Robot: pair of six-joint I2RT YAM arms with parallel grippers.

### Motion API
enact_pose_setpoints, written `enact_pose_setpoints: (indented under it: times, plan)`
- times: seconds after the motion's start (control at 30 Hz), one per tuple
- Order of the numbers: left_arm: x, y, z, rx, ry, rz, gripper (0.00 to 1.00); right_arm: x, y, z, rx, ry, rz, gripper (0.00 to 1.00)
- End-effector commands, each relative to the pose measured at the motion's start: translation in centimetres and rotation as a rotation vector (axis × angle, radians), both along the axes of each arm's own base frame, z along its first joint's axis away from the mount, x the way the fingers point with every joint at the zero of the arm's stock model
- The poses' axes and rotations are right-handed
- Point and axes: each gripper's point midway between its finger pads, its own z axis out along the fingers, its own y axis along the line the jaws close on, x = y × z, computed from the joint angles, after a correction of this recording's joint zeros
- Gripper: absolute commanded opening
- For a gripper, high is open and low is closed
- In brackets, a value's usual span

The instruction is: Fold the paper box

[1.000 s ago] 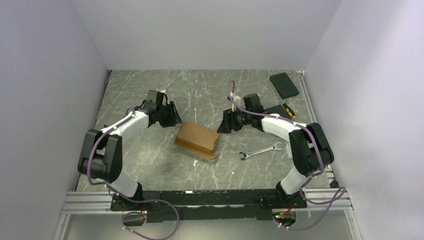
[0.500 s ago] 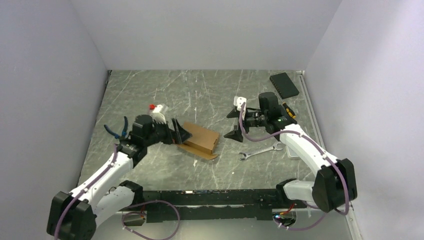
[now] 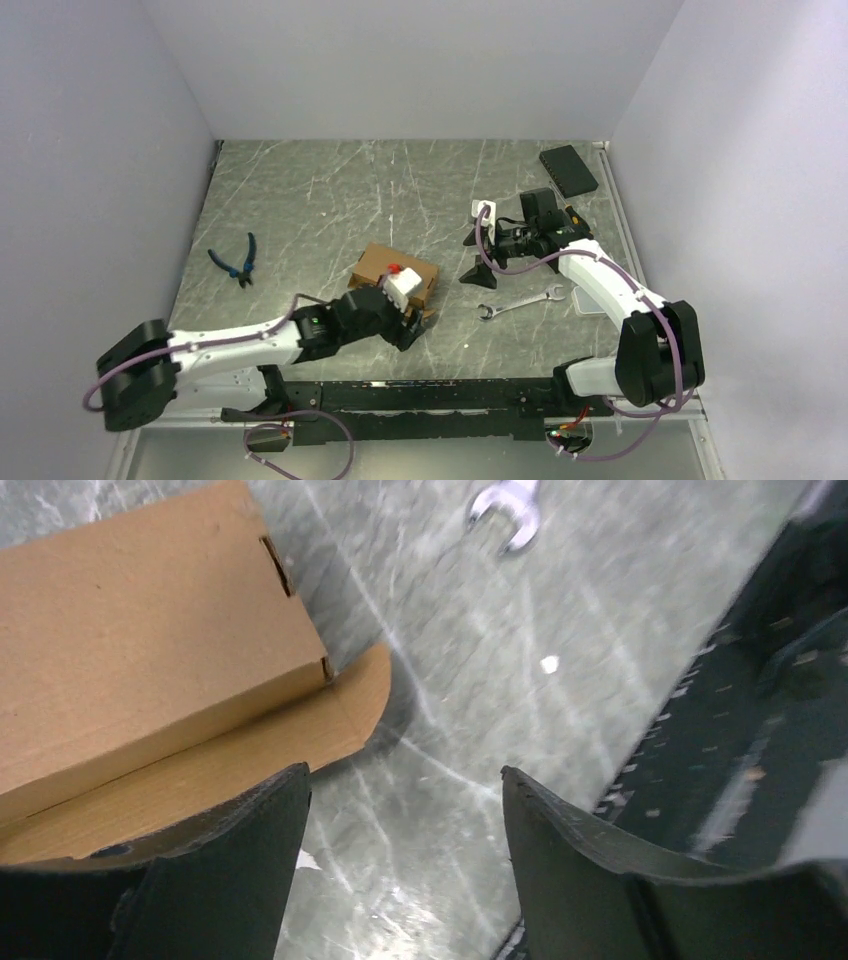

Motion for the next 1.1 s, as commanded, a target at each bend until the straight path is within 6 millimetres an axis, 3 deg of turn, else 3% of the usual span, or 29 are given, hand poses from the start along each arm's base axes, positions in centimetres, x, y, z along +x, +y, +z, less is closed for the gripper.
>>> enact_pose_setpoints:
  times: [0.0, 0.17, 0.5, 1.07]
  plan:
    - [2.6, -0.9, -0.9, 0.149, -0.175, 0.084, 0.71, 0.8, 0.2, 1.8, 0.038, -0.039, 0.011, 0.98]
    - [3.5, -2.2, -2.1, 0.237, -0.201, 0.135, 0.52, 0.7, 0.3, 1.4, 0.037, -0.015, 0.016, 0.96]
    - [3.6, -4.6, -3.7, 0.285, -0.219, 0.101, 0.52, 0.6, 0.4, 1.2, 0.036, 0.008, 0.027, 0.95]
    - [3.6, -4.1, -5.9, 0.320, -0.202, 0.119, 0.42, 0.8, 0.4, 0.7, 0.024, 0.044, 0.020, 0.95]
